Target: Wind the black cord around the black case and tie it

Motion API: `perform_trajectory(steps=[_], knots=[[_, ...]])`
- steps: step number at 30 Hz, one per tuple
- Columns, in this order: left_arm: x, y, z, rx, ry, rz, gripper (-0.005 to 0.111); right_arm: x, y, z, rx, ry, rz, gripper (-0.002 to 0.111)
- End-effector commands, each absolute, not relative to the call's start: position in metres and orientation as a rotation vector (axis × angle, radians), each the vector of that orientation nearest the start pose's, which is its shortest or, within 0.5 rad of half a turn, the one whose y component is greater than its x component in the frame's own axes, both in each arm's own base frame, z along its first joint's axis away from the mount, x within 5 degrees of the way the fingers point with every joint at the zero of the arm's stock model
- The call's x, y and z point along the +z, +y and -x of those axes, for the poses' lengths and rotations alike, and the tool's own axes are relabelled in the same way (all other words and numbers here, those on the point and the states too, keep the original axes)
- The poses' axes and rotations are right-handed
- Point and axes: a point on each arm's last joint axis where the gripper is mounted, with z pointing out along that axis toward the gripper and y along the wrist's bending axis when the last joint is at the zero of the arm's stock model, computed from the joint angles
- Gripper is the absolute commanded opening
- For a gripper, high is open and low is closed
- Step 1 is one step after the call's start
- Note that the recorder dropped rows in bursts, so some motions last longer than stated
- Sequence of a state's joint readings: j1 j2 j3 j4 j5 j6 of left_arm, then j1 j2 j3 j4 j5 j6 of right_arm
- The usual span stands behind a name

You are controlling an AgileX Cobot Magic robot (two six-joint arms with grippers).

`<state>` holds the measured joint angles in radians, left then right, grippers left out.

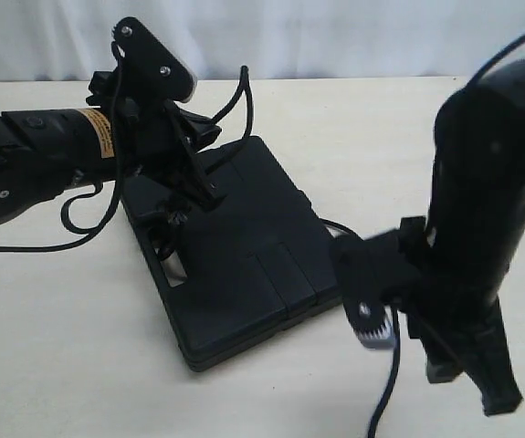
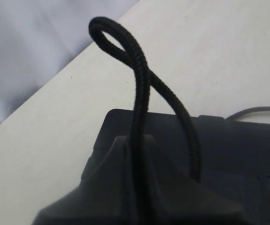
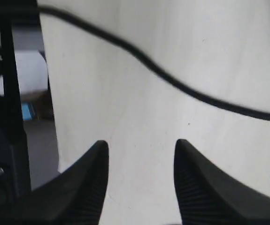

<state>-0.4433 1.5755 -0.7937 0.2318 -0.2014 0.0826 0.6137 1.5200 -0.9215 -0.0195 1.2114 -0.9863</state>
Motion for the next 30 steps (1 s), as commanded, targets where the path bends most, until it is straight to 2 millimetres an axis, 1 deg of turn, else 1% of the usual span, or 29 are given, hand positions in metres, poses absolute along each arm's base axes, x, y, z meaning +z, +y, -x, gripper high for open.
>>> perform_trajectory(steps=[1,4,7,10,13,15,18,22,27,29,30], knots=[[0.219,-0.143,-0.292,-0.118,1.919,-0.804,0.000,0.193,0.139,-0.189,-0.199,2.012,2.525,0.042],[0.218,-0.142,-0.292,-0.112,1.932,-0.810,0.000,0.176,0.143,-0.191,-0.239,1.841,2.469,0.042],[0.218,-0.142,-0.292,-0.112,1.932,-0.810,0.000,0.163,0.145,-0.191,-0.261,1.681,2.427,0.042],[0.218,-0.142,-0.292,-0.112,1.932,-0.810,0.000,0.150,0.144,-0.188,-0.256,1.588,2.467,0.042],[0.218,-0.142,-0.292,-0.111,1.937,-0.811,0.000,0.137,0.139,-0.183,-0.238,1.618,2.561,0.042],[0.218,-0.142,-0.292,-0.111,1.937,-0.811,0.000,0.133,0.137,-0.182,-0.229,1.636,2.614,0.042],[0.217,-0.142,-0.292,-0.110,1.939,-0.812,0.000,0.129,0.137,-0.182,-0.224,1.578,2.671,0.042],[0.217,-0.142,-0.291,-0.110,1.941,-0.813,0.000,0.122,0.139,-0.183,-0.215,1.554,2.690,0.042],[0.217,-0.142,-0.291,-0.110,1.941,-0.813,0.000,0.107,0.143,-0.187,-0.197,1.543,2.694,0.042],[0.217,-0.142,-0.291,-0.110,1.941,-0.813,0.000,0.103,0.144,-0.187,-0.190,1.546,2.699,0.039],[0.217,-0.142,-0.291,-0.110,1.941,-0.813,0.000,0.101,0.144,-0.187,-0.188,1.545,2.699,0.036]])
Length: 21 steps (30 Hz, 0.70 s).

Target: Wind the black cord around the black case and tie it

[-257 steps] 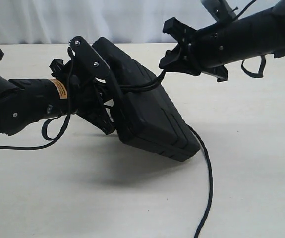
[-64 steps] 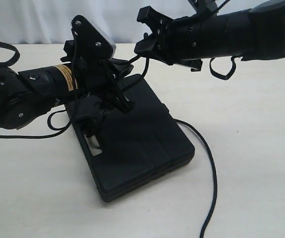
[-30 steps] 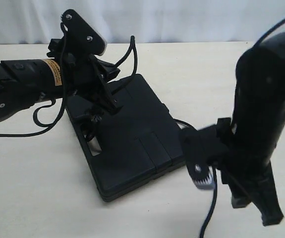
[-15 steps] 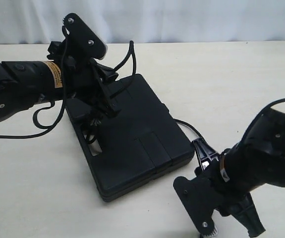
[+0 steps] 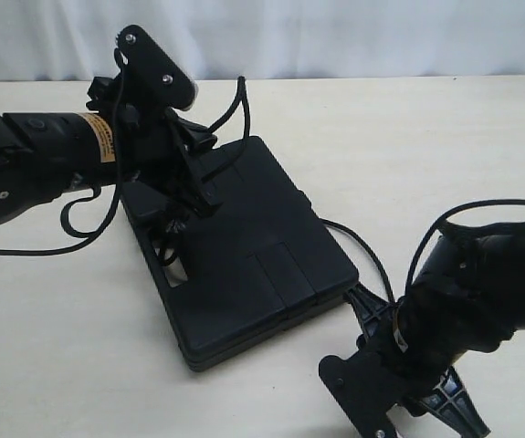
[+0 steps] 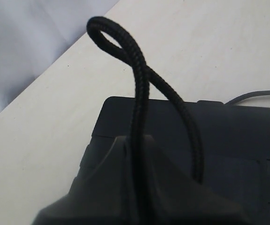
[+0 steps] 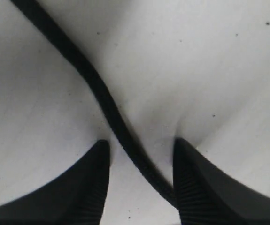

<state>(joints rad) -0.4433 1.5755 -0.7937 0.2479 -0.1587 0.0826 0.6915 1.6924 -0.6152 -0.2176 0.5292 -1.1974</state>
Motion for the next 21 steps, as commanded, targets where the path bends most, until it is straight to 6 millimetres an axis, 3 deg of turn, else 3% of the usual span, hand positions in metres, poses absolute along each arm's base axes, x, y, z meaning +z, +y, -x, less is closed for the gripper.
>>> perform_trajectory(steps=[1,4,10,14,16,19,21], knots=[[0.217,-0.142,-0.291,-0.110,1.941,-0.813,0.000,0.101,0.144,-0.187,-0.186,1.546,2.702,0.029],[0.217,-0.142,-0.291,-0.110,1.941,-0.813,0.000,0.100,0.144,-0.187,-0.180,1.562,2.698,0.005],[0.217,-0.142,-0.292,-0.110,1.938,-0.814,0.000,0.119,0.143,-0.186,-0.210,1.579,2.627,0.004],[0.217,-0.142,-0.292,-0.110,1.938,-0.814,0.000,0.141,0.127,-0.192,-0.245,1.671,2.512,0.004],[0.217,-0.142,-0.291,-0.106,1.937,-0.820,0.000,0.155,0.118,-0.195,-0.238,1.753,2.396,0.004],[0.217,-0.142,-0.291,-0.080,1.918,-0.861,0.000,0.189,0.094,-0.205,-0.241,1.885,2.032,0.004],[0.217,-0.142,-0.291,-0.063,1.906,-0.888,0.000,0.200,0.080,-0.210,-0.217,1.976,1.805,0.004]])
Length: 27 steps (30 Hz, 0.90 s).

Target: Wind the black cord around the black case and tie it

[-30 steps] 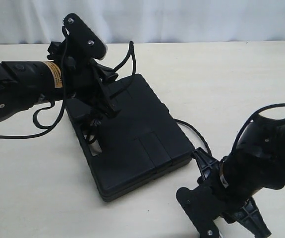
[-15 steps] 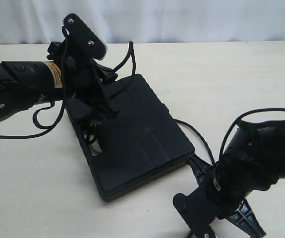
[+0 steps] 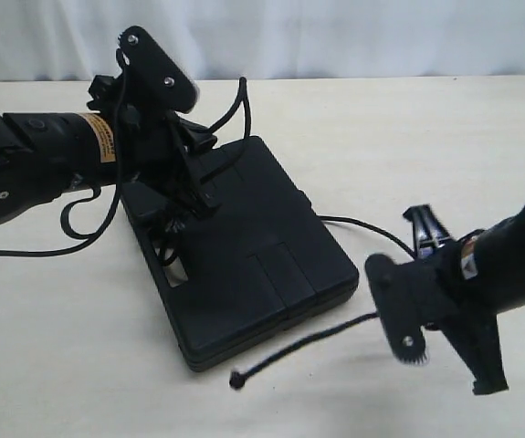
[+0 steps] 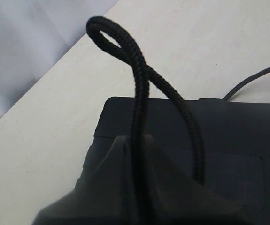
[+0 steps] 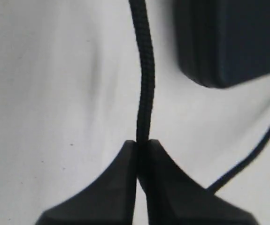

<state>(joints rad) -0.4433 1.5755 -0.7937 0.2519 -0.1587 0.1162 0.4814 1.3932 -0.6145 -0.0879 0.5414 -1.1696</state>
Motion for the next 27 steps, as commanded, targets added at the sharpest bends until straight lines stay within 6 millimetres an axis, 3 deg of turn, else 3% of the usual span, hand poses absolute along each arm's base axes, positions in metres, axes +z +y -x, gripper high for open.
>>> perform_trajectory(steps=[1,5,10,15,18,21,27], knots=[[0.217,-0.142,-0.291,-0.057,1.902,-0.897,0.000,0.202,0.076,-0.212,-0.198,2.012,1.731,0.004],[0.217,-0.142,-0.291,-0.030,1.883,-0.939,0.000,0.206,0.056,-0.223,-0.098,2.181,1.362,0.004],[0.218,-0.141,-0.292,-0.030,1.881,-0.936,0.000,0.202,0.053,-0.233,-0.060,2.234,1.179,0.004],[0.220,-0.140,-0.293,-0.049,1.860,-0.923,0.000,0.184,0.055,-0.239,-0.011,2.308,1.149,0.004],[0.224,-0.145,-0.292,-0.166,1.785,-0.953,0.000,0.183,0.056,-0.244,-0.009,2.308,1.073,0.004],[0.227,-0.143,-0.290,-0.456,1.701,-0.987,0.000,0.184,0.054,-0.246,-0.027,2.296,1.063,0.004],[0.215,-0.101,-0.305,-0.742,1.736,-0.815,0.000,0.183,0.032,-0.248,-0.071,2.330,1.018,0.004]])
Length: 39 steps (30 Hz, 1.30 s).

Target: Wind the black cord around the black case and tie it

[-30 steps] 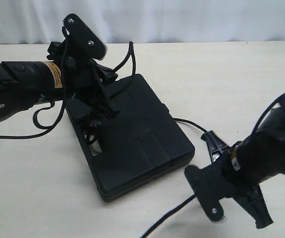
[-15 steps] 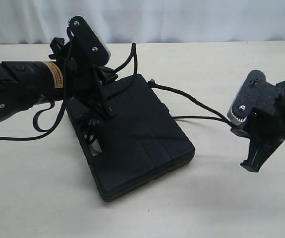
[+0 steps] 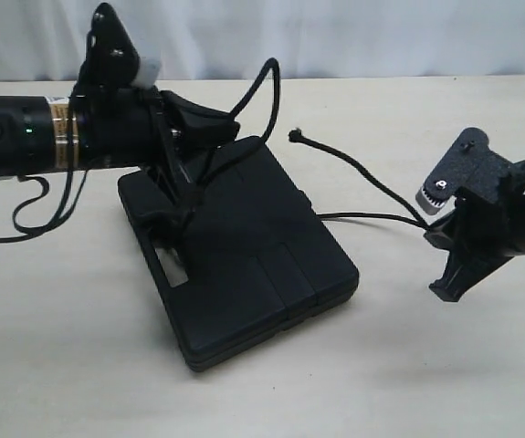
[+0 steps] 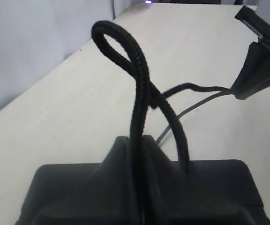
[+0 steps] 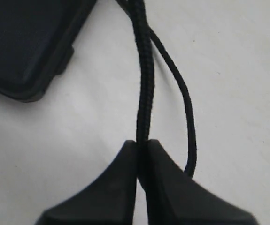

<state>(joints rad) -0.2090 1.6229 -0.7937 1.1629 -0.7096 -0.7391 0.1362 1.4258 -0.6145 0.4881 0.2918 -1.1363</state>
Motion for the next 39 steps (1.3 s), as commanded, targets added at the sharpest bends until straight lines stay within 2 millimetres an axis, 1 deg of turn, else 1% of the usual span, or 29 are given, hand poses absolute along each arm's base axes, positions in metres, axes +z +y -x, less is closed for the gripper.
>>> perform_trajectory(steps=[1,4,6,8,11,13,18,21,25,35,39], knots=[[0.216,-0.097,-0.305,-0.810,1.695,-0.805,0.000,0.183,0.031,-0.248,-0.080,2.321,1.053,0.004],[0.209,-0.091,-0.306,-0.899,1.663,-0.806,0.000,0.183,0.032,-0.248,-0.084,2.291,1.107,0.004],[0.201,-0.092,-0.305,-0.921,1.685,-0.836,0.000,0.184,0.036,-0.248,-0.038,2.261,1.127,0.004],[0.194,-0.095,-0.303,-0.977,1.676,-0.874,0.000,0.187,0.042,-0.248,0.043,2.211,1.181,0.004],[0.189,-0.098,-0.301,-1.078,1.633,-0.879,0.000,0.197,0.051,-0.252,0.145,2.149,1.162,0.004],[0.184,-0.098,-0.301,-1.086,1.644,-0.889,0.000,0.201,0.052,-0.255,0.153,2.137,1.140,0.004],[0.182,-0.098,-0.298,-1.089,1.650,-0.928,0.000,0.201,0.053,-0.254,0.171,2.125,1.184,0.004],[0.183,-0.098,-0.301,-1.085,1.645,-0.892,0.000,0.198,0.057,-0.251,0.223,2.098,1.270,0.004],[0.185,-0.098,-0.303,-1.080,1.639,-0.860,0.000,0.191,0.058,-0.252,0.256,2.123,1.279,0.004],[0.185,-0.098,-0.303,-1.080,1.639,-0.861,0.000,0.173,0.059,-0.255,0.309,2.190,1.280,0.004],[0.185,-0.098,-0.303,-1.078,1.637,-0.860,0.000,0.173,0.062,-0.255,0.358,2.145,1.316,0.004]])
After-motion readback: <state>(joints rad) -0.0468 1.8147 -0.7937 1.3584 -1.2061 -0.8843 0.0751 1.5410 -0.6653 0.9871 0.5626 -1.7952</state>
